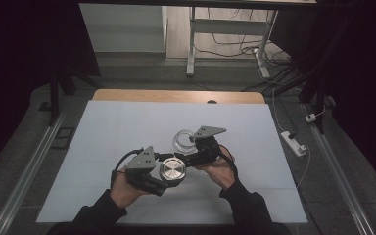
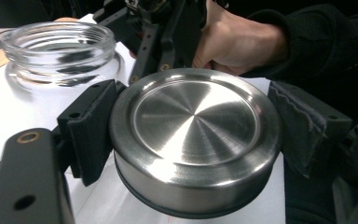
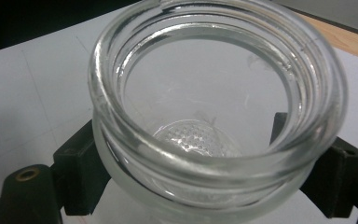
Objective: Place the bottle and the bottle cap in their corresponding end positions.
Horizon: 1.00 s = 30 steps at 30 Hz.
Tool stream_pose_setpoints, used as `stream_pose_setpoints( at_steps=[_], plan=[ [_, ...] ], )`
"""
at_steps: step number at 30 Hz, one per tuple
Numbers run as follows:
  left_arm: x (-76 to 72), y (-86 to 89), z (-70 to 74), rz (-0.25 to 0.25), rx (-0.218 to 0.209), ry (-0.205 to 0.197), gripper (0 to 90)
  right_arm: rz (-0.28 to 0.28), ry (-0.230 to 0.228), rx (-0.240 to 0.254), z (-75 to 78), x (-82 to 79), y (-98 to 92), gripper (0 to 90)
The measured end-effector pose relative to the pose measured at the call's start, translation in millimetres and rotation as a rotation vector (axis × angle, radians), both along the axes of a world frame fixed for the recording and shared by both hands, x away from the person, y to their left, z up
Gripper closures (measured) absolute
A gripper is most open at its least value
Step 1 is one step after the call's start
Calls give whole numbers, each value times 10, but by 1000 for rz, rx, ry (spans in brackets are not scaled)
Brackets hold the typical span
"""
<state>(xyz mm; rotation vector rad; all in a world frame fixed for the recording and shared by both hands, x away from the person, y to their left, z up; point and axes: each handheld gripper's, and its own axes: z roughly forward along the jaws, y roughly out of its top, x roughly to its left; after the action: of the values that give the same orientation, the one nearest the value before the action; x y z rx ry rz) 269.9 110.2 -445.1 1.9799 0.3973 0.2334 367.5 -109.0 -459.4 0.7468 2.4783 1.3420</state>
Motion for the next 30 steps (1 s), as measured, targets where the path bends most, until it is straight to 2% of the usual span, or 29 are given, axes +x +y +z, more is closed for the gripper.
stream_pose_setpoints(
  at_steps=[8,18,26,30],
  plan=[
    [-3,-21,-90,-5,7,12,208,-13,1,-8,-27,115,58,150],
    [61,-67,-295,-1,37,23,208,-51,-6,-20,-48,314,89,150],
    [124,-76,-402,25,38,24,208,-69,-8,-30,-69,446,161,150],
    [169,-99,-466,37,51,27,208,-78,-7,-38,-100,517,195,150]
  ],
)
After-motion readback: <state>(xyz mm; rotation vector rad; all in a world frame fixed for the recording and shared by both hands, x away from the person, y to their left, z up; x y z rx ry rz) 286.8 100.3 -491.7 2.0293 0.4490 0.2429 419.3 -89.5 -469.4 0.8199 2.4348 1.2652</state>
